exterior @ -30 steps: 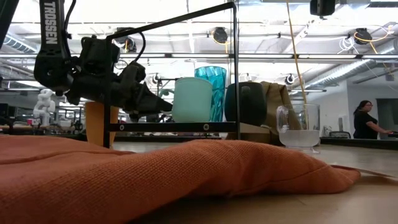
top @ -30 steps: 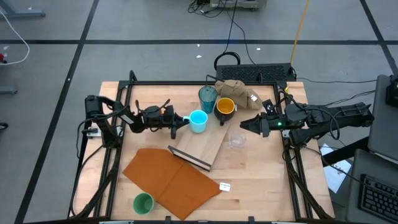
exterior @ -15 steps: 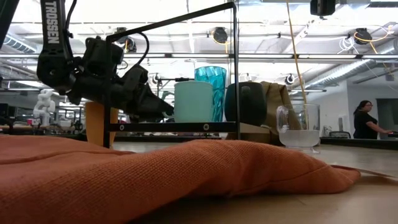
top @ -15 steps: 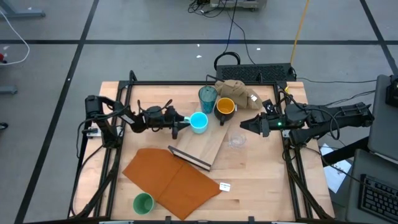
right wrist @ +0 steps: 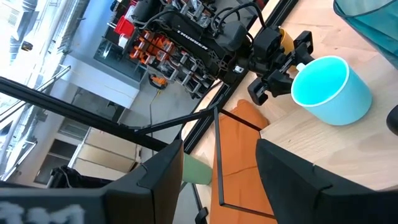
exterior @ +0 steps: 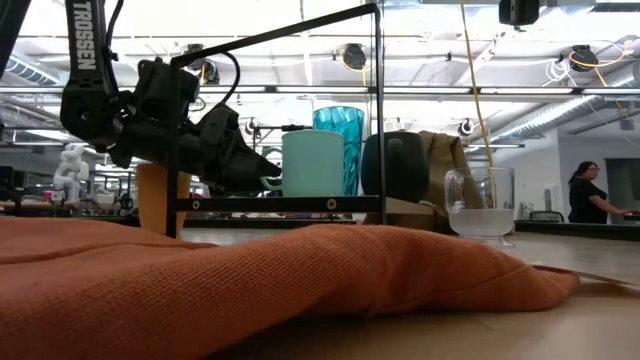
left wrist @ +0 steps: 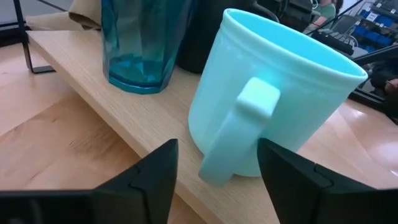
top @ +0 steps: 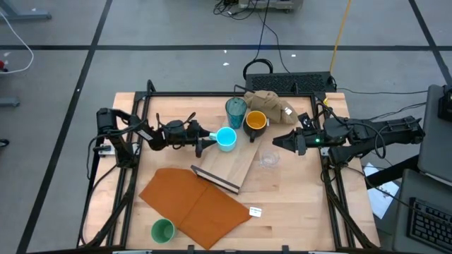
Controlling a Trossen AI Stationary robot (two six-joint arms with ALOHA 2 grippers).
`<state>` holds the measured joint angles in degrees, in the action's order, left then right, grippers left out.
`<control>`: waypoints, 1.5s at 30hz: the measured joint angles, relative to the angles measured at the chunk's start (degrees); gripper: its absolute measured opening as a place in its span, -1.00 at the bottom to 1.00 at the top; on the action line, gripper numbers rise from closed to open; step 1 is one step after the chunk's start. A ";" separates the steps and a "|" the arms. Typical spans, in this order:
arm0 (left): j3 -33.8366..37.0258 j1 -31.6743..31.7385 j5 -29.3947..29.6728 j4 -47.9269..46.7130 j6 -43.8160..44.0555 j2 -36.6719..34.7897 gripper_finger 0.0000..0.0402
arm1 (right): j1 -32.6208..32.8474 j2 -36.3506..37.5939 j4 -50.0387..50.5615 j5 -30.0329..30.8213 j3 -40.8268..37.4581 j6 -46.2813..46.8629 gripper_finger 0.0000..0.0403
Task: Stack small to large cups/mugs on shelf
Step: Put the light blue mug on the shelf, then put the light green cup on the shelf
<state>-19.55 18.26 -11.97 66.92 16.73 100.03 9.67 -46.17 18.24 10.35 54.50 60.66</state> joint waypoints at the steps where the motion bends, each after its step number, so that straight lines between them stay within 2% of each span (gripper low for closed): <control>1: 0.00 0.00 0.00 0.00 0.18 0.00 0.12 | 0.00 0.00 0.00 0.00 0.00 0.00 -0.05; 15: 0.26 -0.13 -1.51 -0.66 1.83 -0.41 0.18 | 0.00 0.00 0.31 -0.11 0.02 -0.45 -0.05; 18: 0.26 -0.13 -1.49 -2.56 0.16 -2.20 0.18 | 0.01 0.00 0.44 -0.11 0.02 -0.44 -0.05; 20: 0.29 -0.02 -1.51 -7.18 -0.65 -4.06 0.18 | 0.02 -0.02 0.46 -0.13 0.02 -0.44 -0.05; 26: 0.39 0.09 -1.51 -20.77 -2.05 -12.45 0.18 | 0.02 0.00 0.48 -0.13 0.02 -1.37 -0.05; 28: 0.28 0.09 -1.66 -23.64 -2.38 -16.22 0.18 | 0.02 0.00 0.48 -0.13 0.02 -1.77 -0.05; 32: 0.28 0.03 -2.02 -35.12 -0.50 -24.28 0.18 | 0.02 0.09 0.48 -0.15 0.02 -2.59 -0.05; 37: 0.31 -0.93 -5.85 -42.54 9.98 -35.96 0.18 | 0.02 0.17 0.29 -0.15 0.02 -7.75 -0.05; 45: 0.31 -5.09 -8.81 -44.53 30.40 -52.91 0.18 | 0.02 0.15 -0.02 0.15 0.02 -16.84 -0.05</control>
<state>-19.25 13.17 -20.78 22.38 47.13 47.12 9.69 -46.02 18.22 10.50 54.52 43.83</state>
